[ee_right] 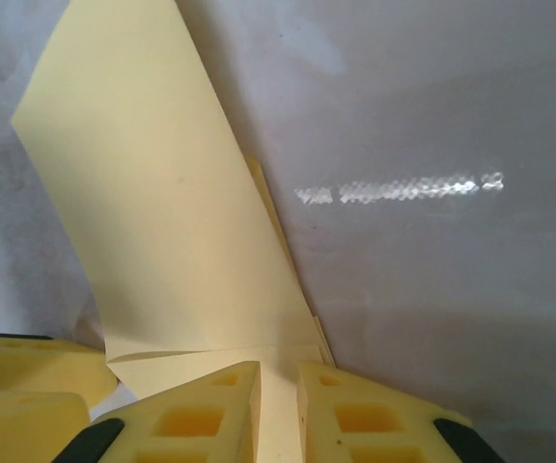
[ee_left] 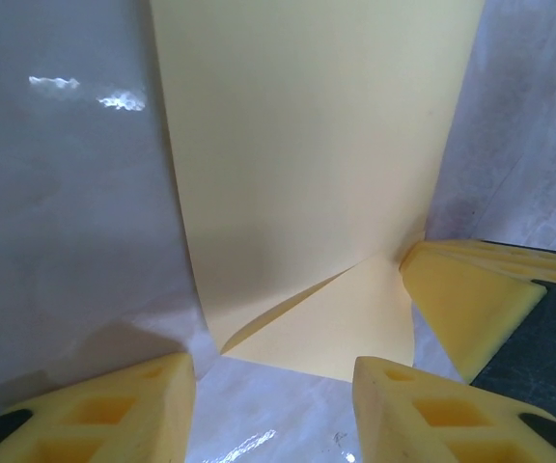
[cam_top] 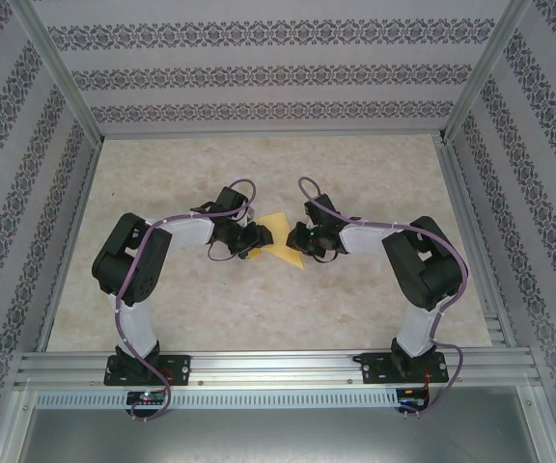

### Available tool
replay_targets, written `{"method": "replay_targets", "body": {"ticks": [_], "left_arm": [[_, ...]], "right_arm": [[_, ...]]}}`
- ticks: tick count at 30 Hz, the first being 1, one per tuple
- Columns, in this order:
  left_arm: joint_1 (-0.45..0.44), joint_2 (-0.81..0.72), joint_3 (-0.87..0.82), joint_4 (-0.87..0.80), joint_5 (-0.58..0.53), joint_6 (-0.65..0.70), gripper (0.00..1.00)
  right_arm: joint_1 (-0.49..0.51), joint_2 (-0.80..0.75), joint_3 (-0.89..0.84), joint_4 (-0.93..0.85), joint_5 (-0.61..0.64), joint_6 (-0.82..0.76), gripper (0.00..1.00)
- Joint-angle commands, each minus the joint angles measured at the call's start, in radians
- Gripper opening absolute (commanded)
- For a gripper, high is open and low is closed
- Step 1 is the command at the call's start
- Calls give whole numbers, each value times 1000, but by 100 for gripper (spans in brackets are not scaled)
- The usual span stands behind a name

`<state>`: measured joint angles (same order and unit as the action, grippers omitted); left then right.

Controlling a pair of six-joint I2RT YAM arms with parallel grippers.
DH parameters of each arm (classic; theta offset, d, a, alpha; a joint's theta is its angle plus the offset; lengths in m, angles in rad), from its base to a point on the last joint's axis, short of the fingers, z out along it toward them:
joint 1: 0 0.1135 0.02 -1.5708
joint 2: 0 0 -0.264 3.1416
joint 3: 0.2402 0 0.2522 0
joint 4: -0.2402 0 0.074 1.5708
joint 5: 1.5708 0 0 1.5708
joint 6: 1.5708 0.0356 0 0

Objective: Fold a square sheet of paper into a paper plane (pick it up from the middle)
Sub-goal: Fold the wing for the fifth time at the center of the table.

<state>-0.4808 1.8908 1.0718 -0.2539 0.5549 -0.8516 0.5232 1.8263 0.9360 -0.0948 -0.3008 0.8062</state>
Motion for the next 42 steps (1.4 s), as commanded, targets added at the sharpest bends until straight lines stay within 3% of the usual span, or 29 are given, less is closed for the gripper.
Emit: {"method": "replay_targets", "body": {"ticks": [1, 16, 23, 33, 42], "left_arm": [[-14, 22, 25, 18, 26, 0, 48], [-29, 58, 47, 104, 92, -44, 47], [-29, -9, 5, 81, 9, -56, 49], [-40, -92, -141, 234, 21, -207, 50], [-76, -69, -130, 264, 37, -244, 51]], "right_arm": [[-21, 14, -15, 36, -4, 32, 19], [-34, 19, -44, 89, -50, 61, 19], [-43, 0, -72, 125, -68, 89, 19], [-46, -51, -142, 197, -105, 251, 19], [-23, -49, -179, 191, -89, 362, 19]]}}
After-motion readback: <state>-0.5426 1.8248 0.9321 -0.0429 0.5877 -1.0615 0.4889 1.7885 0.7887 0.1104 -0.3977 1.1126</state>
